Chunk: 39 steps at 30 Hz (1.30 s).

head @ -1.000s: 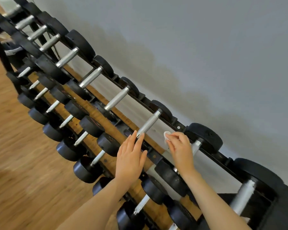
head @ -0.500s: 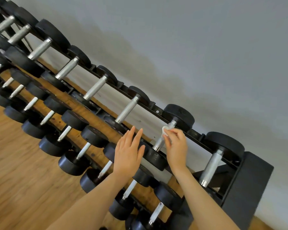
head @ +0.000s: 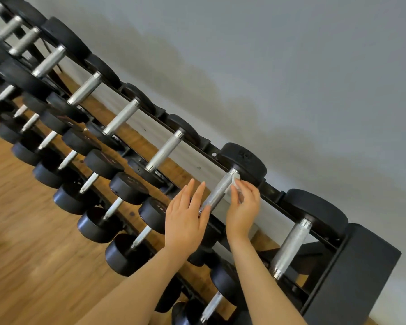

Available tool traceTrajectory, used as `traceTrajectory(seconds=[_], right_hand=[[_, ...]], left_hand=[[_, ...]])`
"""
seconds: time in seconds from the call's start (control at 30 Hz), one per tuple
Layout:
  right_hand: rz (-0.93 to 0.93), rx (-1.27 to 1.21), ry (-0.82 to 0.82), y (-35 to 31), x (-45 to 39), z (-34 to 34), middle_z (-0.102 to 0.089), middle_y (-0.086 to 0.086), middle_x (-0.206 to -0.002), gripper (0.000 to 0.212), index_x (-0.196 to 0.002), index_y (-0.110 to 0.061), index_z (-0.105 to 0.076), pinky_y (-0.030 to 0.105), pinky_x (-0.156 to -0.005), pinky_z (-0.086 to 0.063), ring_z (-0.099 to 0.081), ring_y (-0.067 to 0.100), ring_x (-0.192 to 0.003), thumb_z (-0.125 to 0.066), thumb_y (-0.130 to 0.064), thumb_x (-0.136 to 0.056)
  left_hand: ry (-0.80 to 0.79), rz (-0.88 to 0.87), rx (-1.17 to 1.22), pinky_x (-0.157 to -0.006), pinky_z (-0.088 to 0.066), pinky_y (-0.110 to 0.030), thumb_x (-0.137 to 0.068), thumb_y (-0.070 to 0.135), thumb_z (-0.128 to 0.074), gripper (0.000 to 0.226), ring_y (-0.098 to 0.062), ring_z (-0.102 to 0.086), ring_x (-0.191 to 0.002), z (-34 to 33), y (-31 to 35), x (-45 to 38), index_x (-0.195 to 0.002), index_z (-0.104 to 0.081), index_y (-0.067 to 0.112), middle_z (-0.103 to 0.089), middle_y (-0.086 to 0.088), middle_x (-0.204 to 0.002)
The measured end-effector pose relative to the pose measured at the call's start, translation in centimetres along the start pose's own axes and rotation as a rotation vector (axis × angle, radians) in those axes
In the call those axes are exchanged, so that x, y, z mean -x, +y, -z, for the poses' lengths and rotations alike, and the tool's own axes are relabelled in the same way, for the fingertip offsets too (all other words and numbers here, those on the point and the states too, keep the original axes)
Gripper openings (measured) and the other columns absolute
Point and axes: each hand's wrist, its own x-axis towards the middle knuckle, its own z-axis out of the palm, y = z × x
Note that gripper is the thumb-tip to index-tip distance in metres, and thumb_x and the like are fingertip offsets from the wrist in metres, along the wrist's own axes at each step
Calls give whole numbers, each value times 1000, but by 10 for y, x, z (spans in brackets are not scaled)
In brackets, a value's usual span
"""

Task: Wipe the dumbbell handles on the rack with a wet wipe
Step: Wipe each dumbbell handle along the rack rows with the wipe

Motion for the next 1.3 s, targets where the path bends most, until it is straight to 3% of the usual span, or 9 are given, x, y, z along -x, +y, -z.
traceTrajectory(seconds=[0.2,0.3,0.4,1.0,1.3], right_hand=[[-8,-44,97,8,-6,-16,-63,4,-114,23,-115,-7,-69,10,-87,-47,-59,9,-107,-61,-9,-94],[-6,-66,119,9,-3,-18,-61,7,-115,23,-115,-6,-69,15,-88,-50,-59,5,-105,-61,-8,-94],[30,-86,86,12,6,-18,-54,5,-115,25,-117,-5,-68,21,-86,-53,-59,9,-104,-61,-7,-94],[35,-90,51,9,-8,-16,-52,1,-115,26,-119,-6,-67,11,-84,-49,-56,0,-105,-59,-6,-94],[42,-74,24,9,4,-17,-52,2,-116,27,-122,-9,-65,12,-84,-49,-58,9,-105,-58,-8,-96]], left_hand=[[34,-8,-20,-114,-34,-45,-100,52,-27,59,-20,-36,-143,-4,-2,2,-153,-31,27,-35,1,-157],[57,-26,-23,-111,-36,-43,-100,48,-31,57,-20,-40,-140,-5,-1,3,-152,-33,25,-40,0,-155],[74,-32,-21,-109,-36,-42,-99,46,-33,56,-20,-42,-138,-6,-2,3,-150,-37,23,-43,-1,-153],[83,-5,-36,-111,-35,-41,-97,45,-33,58,-19,-43,-137,-9,-3,3,-150,-39,21,-45,0,-151],[85,-1,-48,-110,-29,-34,-97,44,-34,58,-18,-43,-137,-10,-3,4,-149,-41,20,-46,0,-151]])
